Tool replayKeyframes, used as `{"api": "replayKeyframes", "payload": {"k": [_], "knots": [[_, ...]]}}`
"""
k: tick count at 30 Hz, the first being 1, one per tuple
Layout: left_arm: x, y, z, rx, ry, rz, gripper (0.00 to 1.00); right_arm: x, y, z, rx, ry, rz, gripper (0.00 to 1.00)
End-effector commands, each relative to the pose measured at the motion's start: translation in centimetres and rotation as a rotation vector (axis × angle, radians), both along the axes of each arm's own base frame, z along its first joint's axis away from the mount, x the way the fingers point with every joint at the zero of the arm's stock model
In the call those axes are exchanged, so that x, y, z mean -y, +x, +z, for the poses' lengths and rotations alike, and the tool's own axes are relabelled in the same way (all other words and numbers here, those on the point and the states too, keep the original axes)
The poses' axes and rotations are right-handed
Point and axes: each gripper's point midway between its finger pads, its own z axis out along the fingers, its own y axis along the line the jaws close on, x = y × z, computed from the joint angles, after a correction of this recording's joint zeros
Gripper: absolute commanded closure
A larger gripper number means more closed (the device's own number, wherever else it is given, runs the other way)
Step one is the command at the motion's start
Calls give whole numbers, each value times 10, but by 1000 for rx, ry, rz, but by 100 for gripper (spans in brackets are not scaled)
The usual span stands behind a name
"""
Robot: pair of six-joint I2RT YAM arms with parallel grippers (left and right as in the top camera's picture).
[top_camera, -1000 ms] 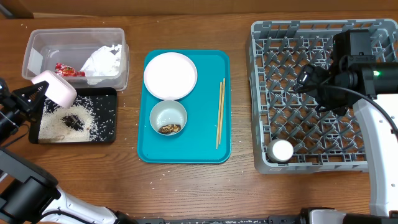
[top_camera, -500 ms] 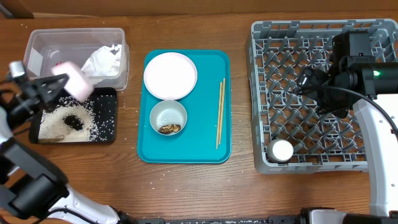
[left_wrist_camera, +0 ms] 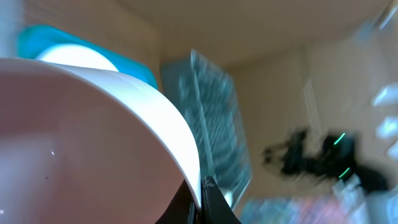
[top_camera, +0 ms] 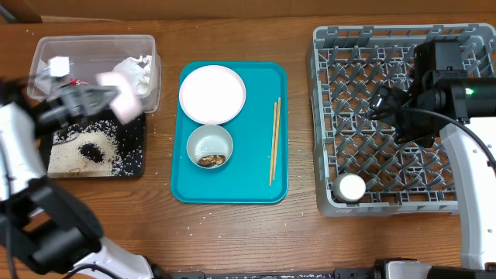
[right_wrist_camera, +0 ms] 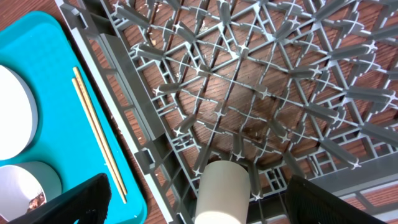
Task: Sort waste into correct bins and load items into the dishwasher
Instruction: 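Return the emptied pink bowl to the teal tray with left gripper, then grasp the white bowl with food scraps using the left gripper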
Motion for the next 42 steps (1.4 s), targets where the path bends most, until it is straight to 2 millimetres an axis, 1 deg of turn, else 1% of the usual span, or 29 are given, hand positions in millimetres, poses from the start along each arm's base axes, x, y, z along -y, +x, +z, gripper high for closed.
{"api": "replayKeyframes", "payload": {"k": [1, 3, 5, 9, 11, 14, 16, 17, 18, 20, 23, 24, 25, 26, 28, 30, 31, 33, 34, 36, 38, 42], "knots": [[61, -3, 13, 24, 294, -142, 96, 3, 0, -1, -2, -14, 9, 8], [93, 2, 2, -8, 461, -195, 96, 3, 0, -1, -1, -15, 10, 8], [129, 5, -13, -3, 645, -249, 96, 3, 0, -1, 1, -17, 16, 8], [193, 2, -48, 43, 971, -344, 96, 3, 1, -1, 3, -24, 36, 7], [216, -2, -66, 43, 1071, -373, 96, 3, 1, -1, 4, -24, 36, 7], [250, -15, -103, 0, 1164, -450, 96, 3, 1, -1, 4, -28, 49, 7], [267, -24, -128, -20, 1202, -516, 96, 3, 0, -1, 3, -33, 66, 7], [273, -27, -140, -32, 1224, -536, 96, 3, 0, -1, 1, -35, 70, 7], [275, -28, -152, -51, 1257, -540, 96, 3, -1, -1, -2, -37, 80, 7], [275, -29, -169, -79, 1308, -537, 96, 3, -3, -2, -12, -40, 87, 7], [277, -30, -187, -101, 1331, -562, 95, 3, -6, -3, -22, -43, 86, 7], [277, -29, -190, -104, 1331, -564, 88, 4, -6, -3, -22, -46, 85, 7], [278, -28, -191, -101, 1330, -562, 78, 4, -6, -3, -22, -48, 85, 7], [280, -26, -191, -93, 1327, -556, 65, 5, -5, -3, -21, -49, 84, 6], [283, -22, -183, -76, 1320, -545, 48, 5, -5, -2, -19, -50, 84, 6], [282, -17, -167, -71, 1315, -533, 40, 5, -4, -2, -18, -50, 84, 6], [281, -15, -154, -72, 1311, -524, 38, 5, -4, -2, -18, -50, 84, 6], [273, -15, -130, -89, 1310, -507, 36, 5, -4, -2, -16, -50, 84, 5], [266, -17, -117, -105, 1311, -502, 35, 5, -4, -2, -15, -50, 84, 5], [248, -22, -99, -146, 1315, -490, 35, 4, -4, -2, -15, -49, 83, 5], [226, -31, -86, -211, 1317, -462, 37, 4, -4, -2, -14, -49, 83, 5], [190, -51, -72, -341, 1321, -423, 39, 4, -4, -2, -14, -45, 84, 5]]}}
